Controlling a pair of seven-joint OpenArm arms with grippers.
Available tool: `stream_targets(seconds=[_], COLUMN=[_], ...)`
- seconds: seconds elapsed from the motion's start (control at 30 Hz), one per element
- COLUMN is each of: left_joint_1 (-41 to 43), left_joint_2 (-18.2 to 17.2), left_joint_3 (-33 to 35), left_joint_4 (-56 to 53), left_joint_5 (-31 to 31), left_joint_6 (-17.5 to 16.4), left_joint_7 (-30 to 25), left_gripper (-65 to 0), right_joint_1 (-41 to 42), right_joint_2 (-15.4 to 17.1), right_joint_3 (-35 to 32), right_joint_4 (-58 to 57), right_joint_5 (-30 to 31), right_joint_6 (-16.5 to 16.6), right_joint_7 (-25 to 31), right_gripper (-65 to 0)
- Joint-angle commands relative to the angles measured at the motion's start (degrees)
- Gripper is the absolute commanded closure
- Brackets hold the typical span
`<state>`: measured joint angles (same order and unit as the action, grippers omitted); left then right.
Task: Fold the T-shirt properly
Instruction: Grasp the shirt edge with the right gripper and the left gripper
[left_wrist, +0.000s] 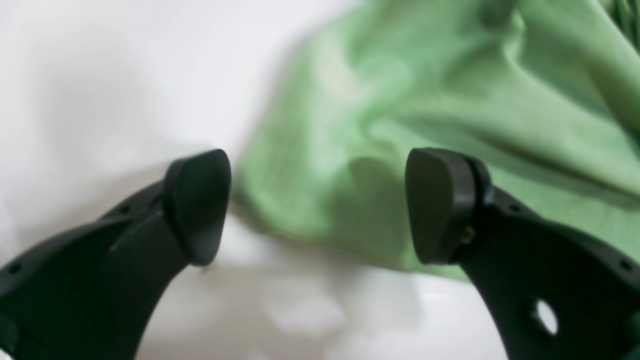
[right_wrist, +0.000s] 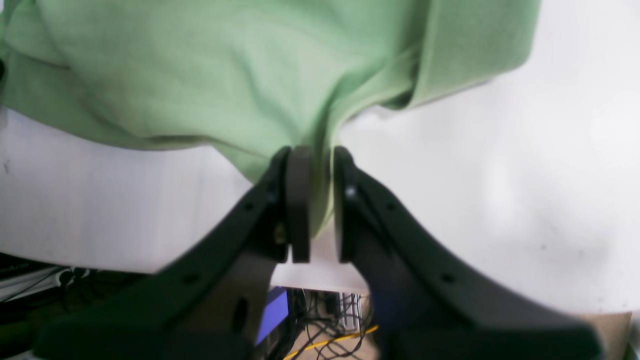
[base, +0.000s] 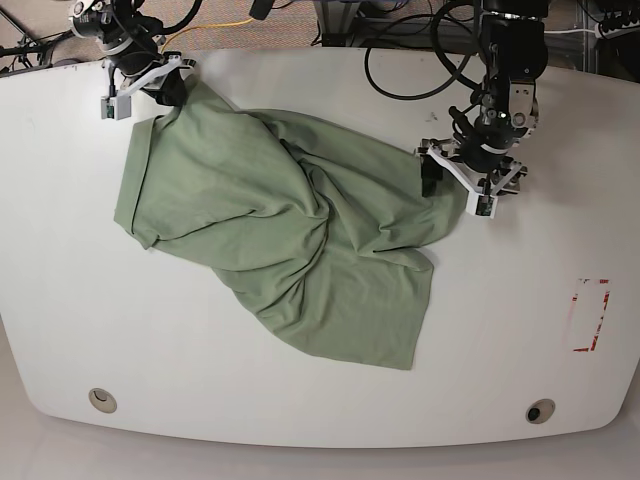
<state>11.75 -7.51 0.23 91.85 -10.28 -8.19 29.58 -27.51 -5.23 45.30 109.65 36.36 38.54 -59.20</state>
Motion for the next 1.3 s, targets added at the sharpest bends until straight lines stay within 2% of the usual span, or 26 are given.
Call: stream_targets(seconds=[0.0,0.1,0.3,0.43,0.63,0.7,0.77,0.83,0.93,1.03,1.07,1.13,1.27], left_joint_1=[-1.07,-1.33,-1.33,-0.98,2.01,3.24,3.68,3.77,3.77,4.47,4.74,4.91,5.09], left_joint_2=[-0.18,-0.27,-0.27,-1.59,-5.63,-6.25,-6.16,-6.07,-5.99,-5.99,-5.99,-5.99,-5.99], left_joint_3=[1.31,2.98,3.16,3.07,2.10,1.31,-0.27,-1.06,-1.77,-1.68,-1.68,-1.68,-1.68], left_joint_4=[-0.12,-0.29,-0.29,2.43,12.54,14.56,15.27,15.18,15.09,15.27,15.27,15.18,15.18], left_joint_5=[-0.66,-0.57,-0.49,-0.75,-0.84,-0.84,-0.75,-0.66,-0.66,-0.66,-0.66,-0.66,-0.66], left_joint_6=[-0.12,-0.12,-0.12,-0.12,-0.30,-1.97,-5.75,-7.33,-7.59,-7.59,-7.59,-7.59,-7.59], left_joint_7=[-0.53,-0.53,-0.53,-0.44,-0.53,-0.53,-0.53,-0.44,-0.44,-0.44,-0.44,-0.44,-0.44], left_gripper=[-45.6,-35.1,-1.1,0.0,0.0,0.0,0.0,0.0,0.0,0.0,0.0,0.0,0.0], right_joint_1=[-0.32,-0.41,-1.90,-2.95,-6.30,-6.65,-6.38,-6.21,-5.24,-4.10,-3.48,-1.99,-0.32], right_joint_2=[0.09,0.09,0.09,0.09,0.62,1.41,2.03,2.03,1.67,1.59,1.59,1.59,1.59], right_joint_3=[0.02,0.20,0.28,0.28,0.28,0.20,-0.16,-0.16,-0.24,-0.24,-0.24,-0.24,-0.24], right_joint_4=[3.19,3.45,4.33,5.56,5.56,5.48,5.12,5.12,5.04,3.89,2.93,1.17,-2.35], right_joint_5=[1.05,1.05,1.05,1.31,8.34,9.14,8.96,9.05,9.22,9.14,9.31,9.05,9.22], right_joint_6=[0.44,0.53,0.62,1.15,1.46,1.46,1.46,1.46,1.46,1.46,1.46,1.46,1.46], right_joint_7=[0.69,0.69,0.69,0.69,0.69,0.69,0.69,0.69,0.52,-1.59,-2.56,-3.97,-5.28], right_gripper=[-6.3,-6.3,-6.2,0.0,0.0,0.0,-0.6,-5.9,-26.5,-42.5,-46.0,-47.7,-44.5])
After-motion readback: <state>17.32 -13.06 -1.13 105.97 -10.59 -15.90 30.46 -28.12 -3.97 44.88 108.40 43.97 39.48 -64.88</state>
